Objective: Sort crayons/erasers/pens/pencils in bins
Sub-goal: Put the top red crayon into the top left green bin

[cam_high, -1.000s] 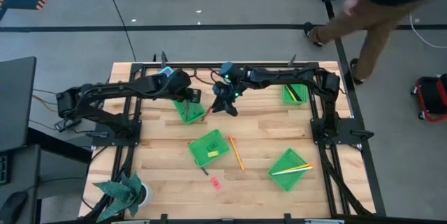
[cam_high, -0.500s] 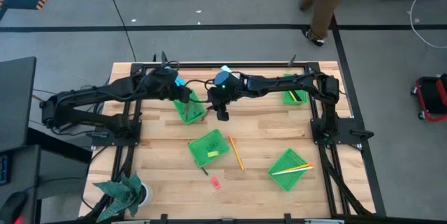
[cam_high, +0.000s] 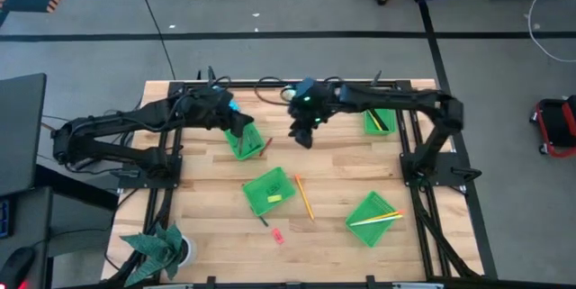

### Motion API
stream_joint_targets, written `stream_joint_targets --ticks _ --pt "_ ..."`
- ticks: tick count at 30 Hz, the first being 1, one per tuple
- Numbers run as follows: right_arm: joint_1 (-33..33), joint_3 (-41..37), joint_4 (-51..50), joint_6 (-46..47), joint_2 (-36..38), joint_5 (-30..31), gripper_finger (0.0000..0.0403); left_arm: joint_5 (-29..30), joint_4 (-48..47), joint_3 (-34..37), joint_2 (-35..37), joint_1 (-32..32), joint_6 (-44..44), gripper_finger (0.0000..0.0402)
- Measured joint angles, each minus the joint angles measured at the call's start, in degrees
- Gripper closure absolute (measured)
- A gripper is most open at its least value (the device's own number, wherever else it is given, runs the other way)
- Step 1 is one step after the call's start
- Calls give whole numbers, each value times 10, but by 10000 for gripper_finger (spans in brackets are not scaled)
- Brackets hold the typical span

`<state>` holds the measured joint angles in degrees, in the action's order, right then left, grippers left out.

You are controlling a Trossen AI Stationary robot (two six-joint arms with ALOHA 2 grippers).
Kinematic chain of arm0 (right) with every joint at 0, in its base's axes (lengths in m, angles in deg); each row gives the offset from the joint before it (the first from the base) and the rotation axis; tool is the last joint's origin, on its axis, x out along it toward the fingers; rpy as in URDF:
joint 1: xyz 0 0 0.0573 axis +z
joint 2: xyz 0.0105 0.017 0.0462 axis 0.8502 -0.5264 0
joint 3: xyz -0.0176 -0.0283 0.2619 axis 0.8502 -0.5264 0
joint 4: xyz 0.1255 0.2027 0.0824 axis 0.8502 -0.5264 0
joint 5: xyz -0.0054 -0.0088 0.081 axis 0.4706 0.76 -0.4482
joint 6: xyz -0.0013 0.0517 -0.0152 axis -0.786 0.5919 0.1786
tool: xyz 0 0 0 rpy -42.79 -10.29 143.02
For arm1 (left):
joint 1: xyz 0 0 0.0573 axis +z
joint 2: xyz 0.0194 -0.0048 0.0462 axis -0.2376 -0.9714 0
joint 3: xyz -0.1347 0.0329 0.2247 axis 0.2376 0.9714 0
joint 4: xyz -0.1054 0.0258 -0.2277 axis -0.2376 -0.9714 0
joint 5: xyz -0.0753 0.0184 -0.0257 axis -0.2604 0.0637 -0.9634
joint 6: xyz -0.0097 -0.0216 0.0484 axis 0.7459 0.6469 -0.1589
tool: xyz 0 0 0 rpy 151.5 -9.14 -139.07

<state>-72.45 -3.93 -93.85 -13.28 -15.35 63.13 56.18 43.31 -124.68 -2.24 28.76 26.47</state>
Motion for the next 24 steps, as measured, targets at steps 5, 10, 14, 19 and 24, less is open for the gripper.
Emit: stream_joint_targets --ticks 5,10,14,19,24 --pt "1 0 -31 -13 77 10 265 4 -57 -90 -75 -3 -59 349" --pt "-14 0 -68 -4 131 14 265 14 -193 -233 -193 -1 -122 352" --pt "-27 0 -113 -6 157 13 265 10 -280 -340 -287 0 -145 341" --pt "-41 0 -142 -32 179 14 265 1 -355 -461 -396 -2 -157 314" --pt "-55 0 -184 -25 196 13 265 -5 -412 -566 -483 -3 -167 290"
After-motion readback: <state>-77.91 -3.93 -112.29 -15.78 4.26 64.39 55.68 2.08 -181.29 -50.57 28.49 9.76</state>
